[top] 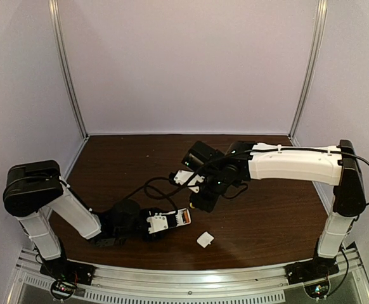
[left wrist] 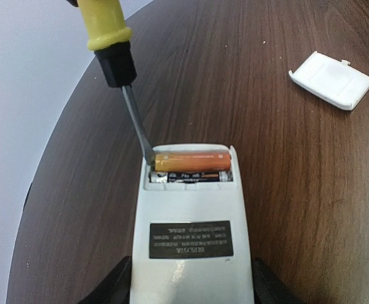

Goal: Unload the batteries from the remote control

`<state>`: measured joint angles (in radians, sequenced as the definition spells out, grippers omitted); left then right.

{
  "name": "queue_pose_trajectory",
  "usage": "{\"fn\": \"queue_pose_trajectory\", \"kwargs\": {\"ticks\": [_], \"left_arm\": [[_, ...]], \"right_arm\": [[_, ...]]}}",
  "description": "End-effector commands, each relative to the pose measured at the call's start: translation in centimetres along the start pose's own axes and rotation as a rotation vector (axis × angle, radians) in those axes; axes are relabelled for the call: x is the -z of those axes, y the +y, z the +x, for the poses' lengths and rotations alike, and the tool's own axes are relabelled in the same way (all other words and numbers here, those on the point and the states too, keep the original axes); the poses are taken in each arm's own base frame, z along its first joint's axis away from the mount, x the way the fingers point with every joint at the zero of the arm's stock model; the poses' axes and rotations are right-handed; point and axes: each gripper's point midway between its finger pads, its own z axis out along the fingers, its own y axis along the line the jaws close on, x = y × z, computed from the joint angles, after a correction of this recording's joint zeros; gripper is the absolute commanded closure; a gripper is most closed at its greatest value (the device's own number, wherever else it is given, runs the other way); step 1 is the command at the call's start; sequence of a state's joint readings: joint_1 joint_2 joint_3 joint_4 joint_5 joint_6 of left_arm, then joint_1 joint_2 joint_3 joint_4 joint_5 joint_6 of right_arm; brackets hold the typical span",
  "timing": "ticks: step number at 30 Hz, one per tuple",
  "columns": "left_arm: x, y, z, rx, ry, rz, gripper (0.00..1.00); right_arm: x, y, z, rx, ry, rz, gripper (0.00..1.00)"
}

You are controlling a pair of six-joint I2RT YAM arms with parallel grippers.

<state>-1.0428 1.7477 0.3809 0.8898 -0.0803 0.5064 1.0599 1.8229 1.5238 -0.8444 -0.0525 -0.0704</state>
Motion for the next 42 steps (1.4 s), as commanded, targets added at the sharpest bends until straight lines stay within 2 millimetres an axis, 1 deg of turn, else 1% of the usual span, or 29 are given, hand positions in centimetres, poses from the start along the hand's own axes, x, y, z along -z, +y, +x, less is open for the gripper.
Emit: {"fn": "queue_pose_trajectory", "kwargs": {"ticks": [1,12,24,31,42], "left_arm": [[0.7,3.2,-2.8,-0.003,-0.09,-0.137,1.0],[0.9,3.7,-2.8,0.001,-0.088,-0.168,1.0],[0.9,3.8,-2.9,-0.003,-0.089,-0.178,1.0],[1.0,3.8,-2.9,-0.002,-0.088,-0.184,1.0],[1.0,3.9,-2.8,-0.002,-0.084,-0.191,1.0]], "right_arm": [[-2.1,0.1,3.3,-0.028,0.143,-0.015,1.0],[-2.1,-1.0,3.3,-0.107,0.122,-0.019,1.0],[-2.0,-1.5,3.4,-0.226,0.116,-0.069,1.0],[-2.0,-1.5,3.6,-0.263,0.116,-0.085,1.0],[-2.1,-1.0,4.1,-0.269,0.131,-0.116,1.0]]}}
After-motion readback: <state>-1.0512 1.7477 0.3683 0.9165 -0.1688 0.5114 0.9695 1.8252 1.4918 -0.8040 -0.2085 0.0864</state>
